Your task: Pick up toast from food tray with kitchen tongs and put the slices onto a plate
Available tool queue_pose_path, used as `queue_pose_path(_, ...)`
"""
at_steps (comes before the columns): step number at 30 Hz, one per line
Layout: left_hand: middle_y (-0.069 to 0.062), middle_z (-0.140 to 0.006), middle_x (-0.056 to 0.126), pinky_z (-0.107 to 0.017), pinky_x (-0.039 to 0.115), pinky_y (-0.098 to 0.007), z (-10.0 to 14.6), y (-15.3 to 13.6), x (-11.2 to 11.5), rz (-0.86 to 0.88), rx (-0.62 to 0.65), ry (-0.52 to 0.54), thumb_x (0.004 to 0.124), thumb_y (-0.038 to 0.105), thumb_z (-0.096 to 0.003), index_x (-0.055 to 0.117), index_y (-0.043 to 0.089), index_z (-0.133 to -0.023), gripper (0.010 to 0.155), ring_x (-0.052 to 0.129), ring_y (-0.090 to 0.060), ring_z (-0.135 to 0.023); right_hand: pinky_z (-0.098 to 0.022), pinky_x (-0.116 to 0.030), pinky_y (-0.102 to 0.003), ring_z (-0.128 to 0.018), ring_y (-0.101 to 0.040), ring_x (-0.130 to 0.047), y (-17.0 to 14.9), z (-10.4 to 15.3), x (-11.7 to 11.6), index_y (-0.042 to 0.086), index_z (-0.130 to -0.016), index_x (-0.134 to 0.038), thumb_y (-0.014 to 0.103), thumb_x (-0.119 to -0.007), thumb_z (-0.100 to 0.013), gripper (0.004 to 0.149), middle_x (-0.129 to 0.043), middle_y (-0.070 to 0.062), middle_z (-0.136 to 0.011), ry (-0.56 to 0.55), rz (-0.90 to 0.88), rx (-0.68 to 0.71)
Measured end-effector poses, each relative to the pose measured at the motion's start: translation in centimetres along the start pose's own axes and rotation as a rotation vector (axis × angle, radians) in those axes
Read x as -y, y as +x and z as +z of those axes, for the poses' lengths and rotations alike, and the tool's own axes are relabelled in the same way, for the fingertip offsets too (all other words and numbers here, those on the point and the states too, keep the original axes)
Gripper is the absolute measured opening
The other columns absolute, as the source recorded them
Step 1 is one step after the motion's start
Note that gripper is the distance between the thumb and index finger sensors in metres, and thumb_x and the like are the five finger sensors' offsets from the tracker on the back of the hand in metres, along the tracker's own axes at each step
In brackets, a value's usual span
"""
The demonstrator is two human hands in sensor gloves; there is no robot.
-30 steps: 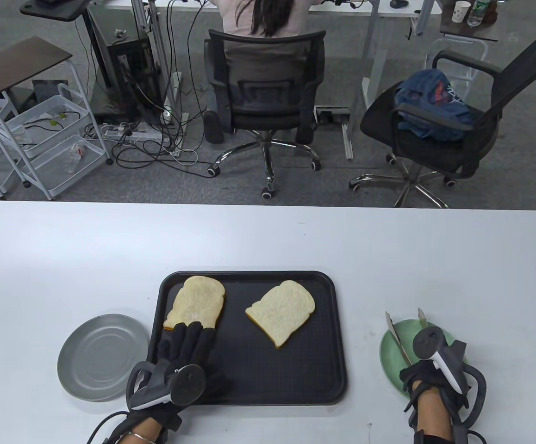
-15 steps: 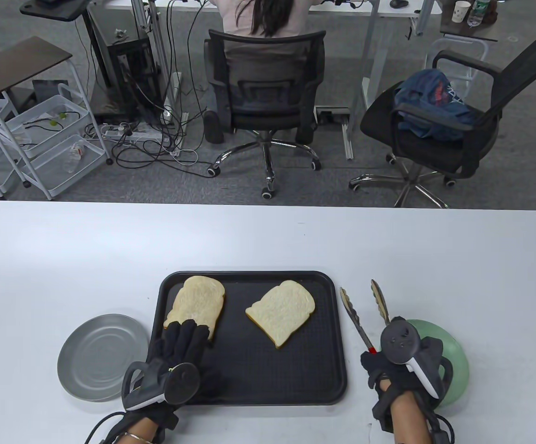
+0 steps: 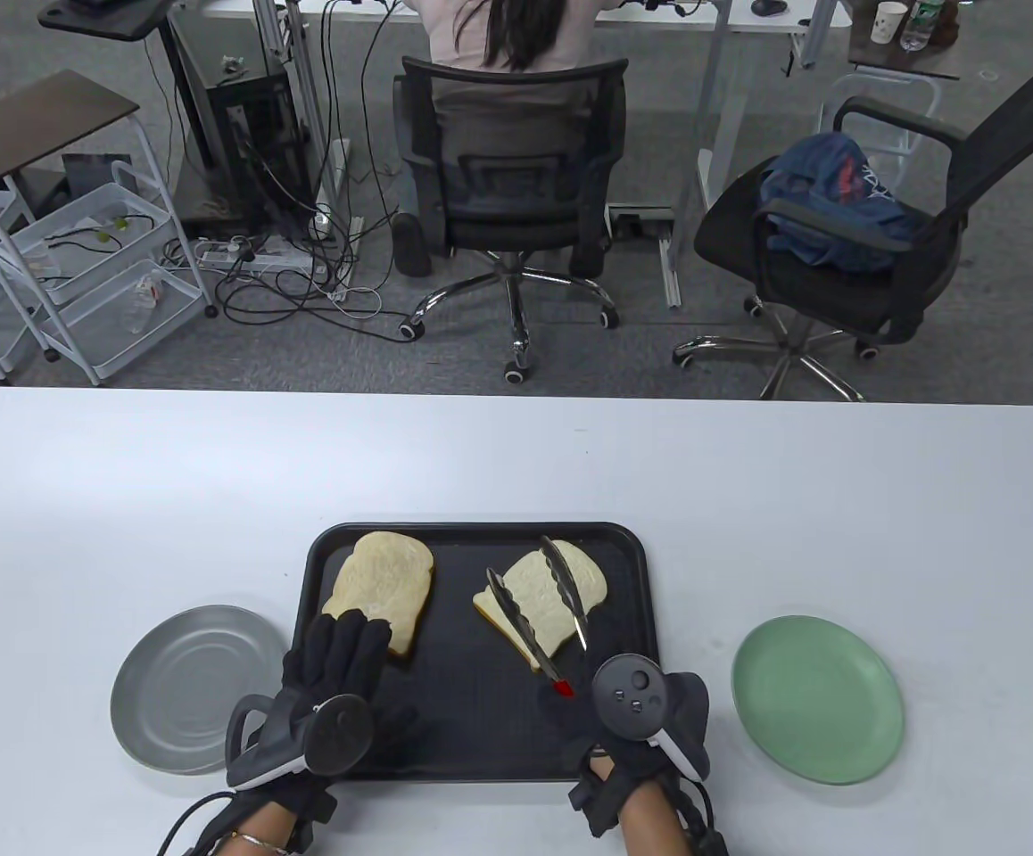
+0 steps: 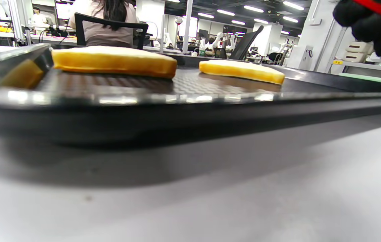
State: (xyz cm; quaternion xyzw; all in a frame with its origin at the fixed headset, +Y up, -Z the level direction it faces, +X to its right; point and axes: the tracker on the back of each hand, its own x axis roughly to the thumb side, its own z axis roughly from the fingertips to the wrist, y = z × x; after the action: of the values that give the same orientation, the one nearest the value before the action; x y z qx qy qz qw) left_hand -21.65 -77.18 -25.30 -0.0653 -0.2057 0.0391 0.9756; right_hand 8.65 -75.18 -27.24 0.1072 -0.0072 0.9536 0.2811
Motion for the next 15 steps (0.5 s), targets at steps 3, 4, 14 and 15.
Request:
queue_pose_path(3,-0.035,-0.125,0.005,-0.076,0.036,-0.08,-0.2,-0.2,0.1,-0.003,-0.02,0.003,0.044,0.064,-0.0688,0.0,0.004,-0.124,0.092,0.015,-0.067,-0.11,-0.032,-0.081,-0.048,-0.051,-0.042,-0.082,0.1,0.3,0.0,-0.009,-0.095,-0.026,0.047,-0.087,-0.03,0.105,-0.062,-0.036,-0.08,0.008,0.031,0.021)
queue_pose_path(4,-0.035,-0.126,0.005,-0.076,0.036,-0.08,-0.3,-0.3,0.1,-0.008,-0.028,-0.001,0.044,0.064,-0.0689,0.0,0.004,-0.124,0.092,0.015,-0.067,-0.11,-0.032,-0.081,-0.049,-0.05,-0.042,-0.082,0.0,0.5,-0.1,-0.009,-0.095,-0.025,0.047,-0.087,-0.03,0.106,-0.062,-0.036,-0.08,0.028,0.025,0.022)
queue_pose_path(14,-0.034,-0.126,0.011,-0.077,0.039,-0.078,-0.2,-1.8,-1.5,-0.033,-0.136,0.067,0.045,0.06,-0.0703,0.006,0.004,-0.125,0.088,0.021,-0.065,-0.111,-0.032,-0.08,-0.049,-0.051,-0.043,-0.081,-0.1,0.7,-0.9,-0.009,-0.095,-0.025,0.047,-0.087,-0.03,0.106,-0.061,-0.037,-0.08,0.085,-0.025,0.043)
queue_pose_path(15,-0.034,-0.127,0.012,-0.077,0.039,-0.078,-0.3,-2.1,-1.7,-0.031,-0.149,0.066,0.045,0.06,-0.0702,0.007,0.004,-0.125,0.087,0.022,-0.065,-0.112,-0.032,-0.08,-0.049,-0.051,-0.043,-0.081,-0.1,0.6,-0.9,-0.009,-0.095,-0.025,0.047,-0.087,-0.03,0.106,-0.061,-0.037,-0.08,0.087,-0.026,0.044)
